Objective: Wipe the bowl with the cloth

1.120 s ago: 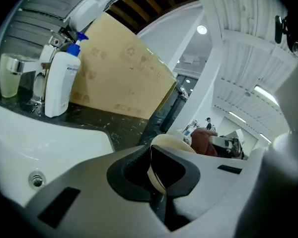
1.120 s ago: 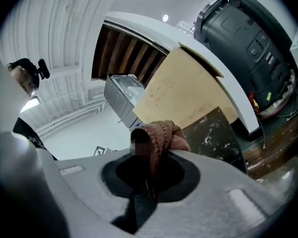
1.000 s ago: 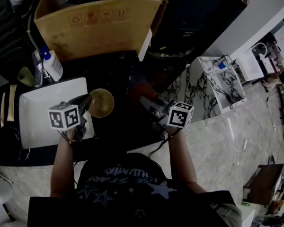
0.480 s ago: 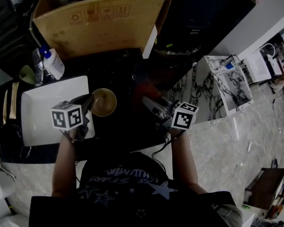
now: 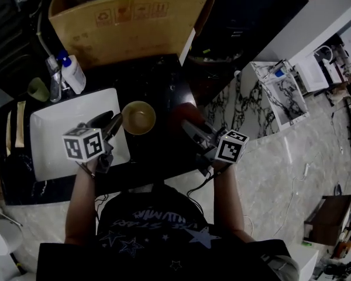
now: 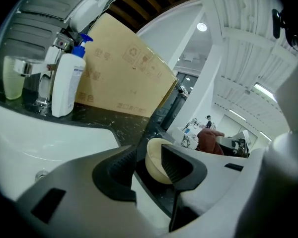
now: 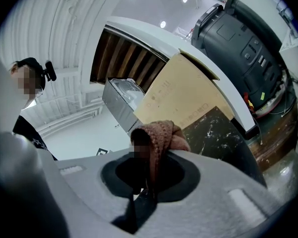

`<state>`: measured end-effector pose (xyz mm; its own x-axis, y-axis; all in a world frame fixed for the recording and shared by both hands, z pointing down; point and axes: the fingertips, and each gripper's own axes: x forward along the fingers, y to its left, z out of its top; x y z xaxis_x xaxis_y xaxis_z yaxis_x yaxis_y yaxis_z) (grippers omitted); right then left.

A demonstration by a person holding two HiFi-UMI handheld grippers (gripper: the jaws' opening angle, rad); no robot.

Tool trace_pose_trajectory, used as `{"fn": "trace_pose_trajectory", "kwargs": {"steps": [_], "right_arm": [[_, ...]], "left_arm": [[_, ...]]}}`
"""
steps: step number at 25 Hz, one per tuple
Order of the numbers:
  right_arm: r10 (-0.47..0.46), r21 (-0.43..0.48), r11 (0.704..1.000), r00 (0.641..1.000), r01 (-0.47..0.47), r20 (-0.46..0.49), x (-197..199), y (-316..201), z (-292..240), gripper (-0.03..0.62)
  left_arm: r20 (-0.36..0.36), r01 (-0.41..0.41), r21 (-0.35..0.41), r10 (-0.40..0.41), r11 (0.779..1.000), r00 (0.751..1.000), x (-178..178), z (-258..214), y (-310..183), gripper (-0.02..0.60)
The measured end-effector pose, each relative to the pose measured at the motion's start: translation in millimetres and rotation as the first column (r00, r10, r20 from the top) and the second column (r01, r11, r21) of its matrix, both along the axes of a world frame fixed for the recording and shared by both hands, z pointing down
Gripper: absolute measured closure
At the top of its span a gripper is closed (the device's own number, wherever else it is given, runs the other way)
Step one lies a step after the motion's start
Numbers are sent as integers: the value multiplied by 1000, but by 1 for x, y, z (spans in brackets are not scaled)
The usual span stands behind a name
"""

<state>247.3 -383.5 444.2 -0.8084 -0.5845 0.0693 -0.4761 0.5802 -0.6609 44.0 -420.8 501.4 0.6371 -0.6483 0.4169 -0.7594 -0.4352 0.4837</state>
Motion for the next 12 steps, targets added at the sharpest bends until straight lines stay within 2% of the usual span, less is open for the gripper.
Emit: {"fn": "trace_pose_trajectory", "kwargs": {"steps": [12], "right_arm": [[203, 16, 979, 979, -203, -25, -51, 85, -6, 543]], "left_arm": [[-19, -160, 63, 161, 985, 987, -52, -16, 71, 445]]}}
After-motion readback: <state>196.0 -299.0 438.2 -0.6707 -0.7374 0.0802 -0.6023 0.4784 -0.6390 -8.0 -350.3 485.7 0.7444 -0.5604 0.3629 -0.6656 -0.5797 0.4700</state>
